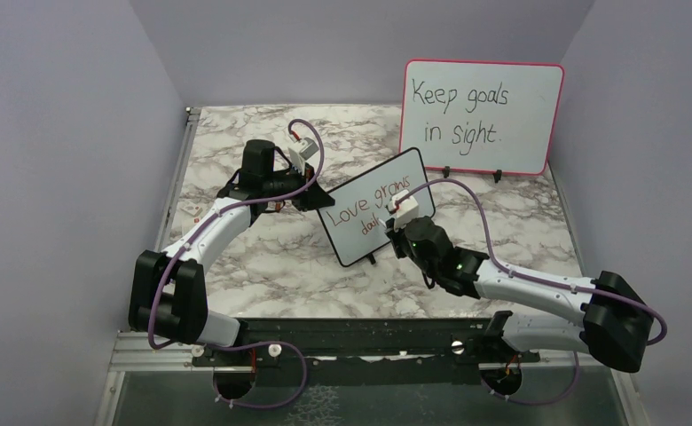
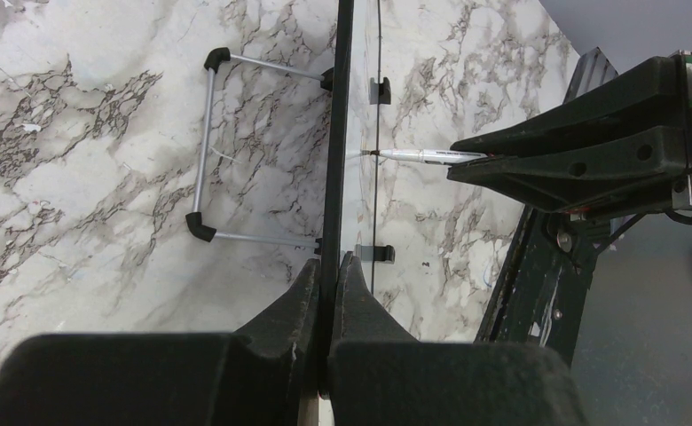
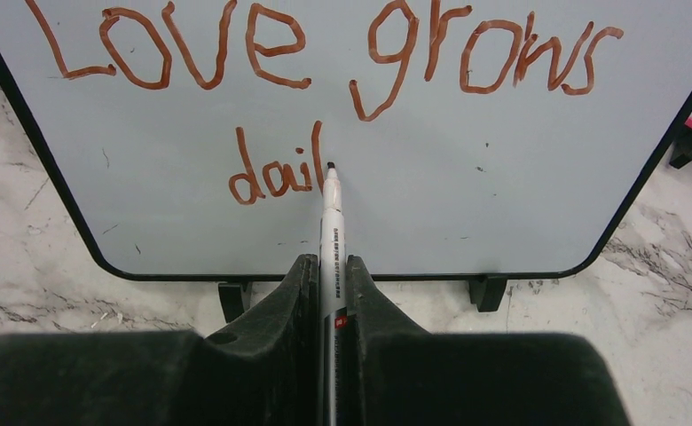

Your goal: Write a sentence on the whiteboard

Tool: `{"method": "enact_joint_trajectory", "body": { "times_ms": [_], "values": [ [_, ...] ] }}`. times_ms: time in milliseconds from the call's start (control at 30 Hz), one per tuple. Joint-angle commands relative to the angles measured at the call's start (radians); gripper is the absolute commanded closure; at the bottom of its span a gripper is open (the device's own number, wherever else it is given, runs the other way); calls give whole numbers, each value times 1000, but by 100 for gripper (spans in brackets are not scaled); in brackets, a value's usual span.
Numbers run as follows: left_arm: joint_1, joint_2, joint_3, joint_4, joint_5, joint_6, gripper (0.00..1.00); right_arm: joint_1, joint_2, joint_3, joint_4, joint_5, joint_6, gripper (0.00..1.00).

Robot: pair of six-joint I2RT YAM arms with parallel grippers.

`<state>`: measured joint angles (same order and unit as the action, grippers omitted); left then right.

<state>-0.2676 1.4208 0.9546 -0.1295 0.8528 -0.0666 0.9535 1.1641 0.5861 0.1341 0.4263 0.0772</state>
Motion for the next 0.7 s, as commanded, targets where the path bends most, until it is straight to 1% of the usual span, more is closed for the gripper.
{"method": "enact_joint_trajectory", "body": {
  "times_ms": [0, 133, 500, 667],
  "values": [
    [16, 54, -30, -111, -218, 117, 100, -7, 14, 21, 47, 16, -13, 100],
    [16, 53, -30, -111, -220, 117, 100, -14, 22, 16, 35, 18, 2, 100],
    [16, 52, -31, -111, -221, 117, 100, -24, -9, -5, -66, 29, 52, 99],
    [16, 51, -31, -111, -222, 117, 100, -27, -14, -7, -68, 29, 53, 99]
  ]
}}
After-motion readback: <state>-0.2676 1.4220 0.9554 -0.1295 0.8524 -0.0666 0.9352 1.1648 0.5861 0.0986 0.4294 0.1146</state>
